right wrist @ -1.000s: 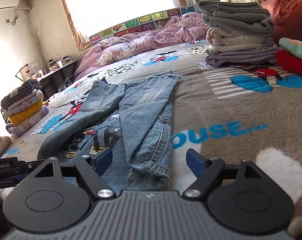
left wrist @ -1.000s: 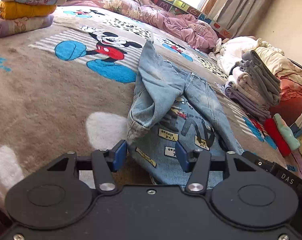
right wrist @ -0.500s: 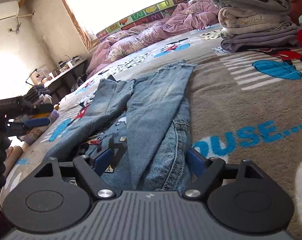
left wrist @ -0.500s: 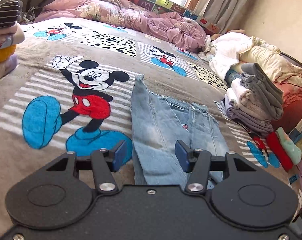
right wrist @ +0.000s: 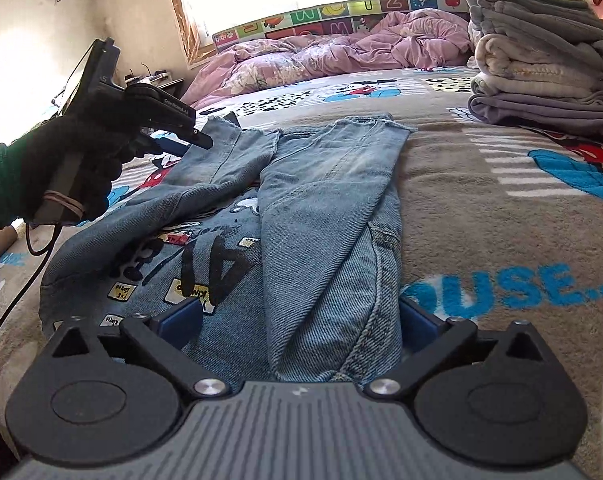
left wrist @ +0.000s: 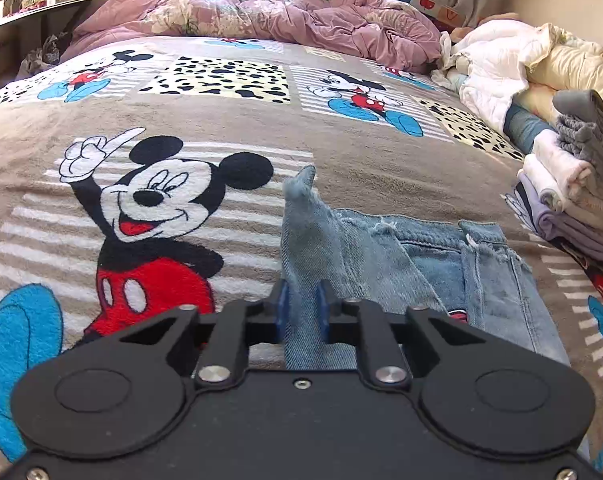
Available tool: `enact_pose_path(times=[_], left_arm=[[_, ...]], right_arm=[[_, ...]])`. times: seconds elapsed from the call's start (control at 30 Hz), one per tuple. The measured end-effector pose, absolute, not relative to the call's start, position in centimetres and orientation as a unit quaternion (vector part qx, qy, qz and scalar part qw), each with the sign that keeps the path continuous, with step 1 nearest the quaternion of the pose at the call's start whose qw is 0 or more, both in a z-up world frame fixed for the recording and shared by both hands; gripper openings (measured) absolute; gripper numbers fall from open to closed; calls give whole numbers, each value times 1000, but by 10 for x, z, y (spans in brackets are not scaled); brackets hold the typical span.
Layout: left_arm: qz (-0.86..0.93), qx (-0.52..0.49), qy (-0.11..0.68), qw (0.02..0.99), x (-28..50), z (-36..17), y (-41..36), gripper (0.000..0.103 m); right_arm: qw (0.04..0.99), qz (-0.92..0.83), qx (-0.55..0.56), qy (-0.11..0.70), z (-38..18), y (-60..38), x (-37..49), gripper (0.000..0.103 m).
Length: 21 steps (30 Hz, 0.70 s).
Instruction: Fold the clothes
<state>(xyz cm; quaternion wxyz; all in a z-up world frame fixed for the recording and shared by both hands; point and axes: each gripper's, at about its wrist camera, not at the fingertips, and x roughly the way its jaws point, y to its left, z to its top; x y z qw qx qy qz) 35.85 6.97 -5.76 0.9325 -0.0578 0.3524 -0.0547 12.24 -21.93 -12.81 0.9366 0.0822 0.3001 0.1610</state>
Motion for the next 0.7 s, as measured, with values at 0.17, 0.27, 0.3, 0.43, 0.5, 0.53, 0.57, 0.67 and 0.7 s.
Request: enact_pose_path(times=[0.17, 0.27, 0.3, 0.43, 0.5, 0.53, 0.57, 0.67, 0.7], left_arm=[[-45, -44, 321, 945, 342, -43, 73, 0], [-33, -49, 306, 950, 329, -28, 84, 0], [-27, -46, 301, 952, 324, -23, 88, 0], [7, -53, 277, 959, 299, -1, 119, 0], [26, -61, 264, 962, 282, 10, 139, 0], [38, -65, 257, 963, 272, 16, 152, 0], [49, -70, 251, 964, 262, 20, 164, 0], [81, -83, 235, 965, 230, 34, 203, 0], [90, -86, 232, 965, 221, 37, 214, 0]], right_arm=[[936, 162, 85, 299, -128, -220, 123, 103], [936, 162, 87, 299, -128, -221, 123, 103], [937, 162, 87, 299, -128, -221, 123, 103], [937, 161, 87, 297, -128, -220, 122, 103], [938, 161, 88, 295, -129, -220, 121, 103], [938, 161, 89, 295, -128, -220, 121, 103], [938, 160, 90, 295, -128, -220, 120, 103], [938, 160, 93, 294, -128, -221, 120, 102], [938, 159, 93, 294, -128, -221, 120, 102]])
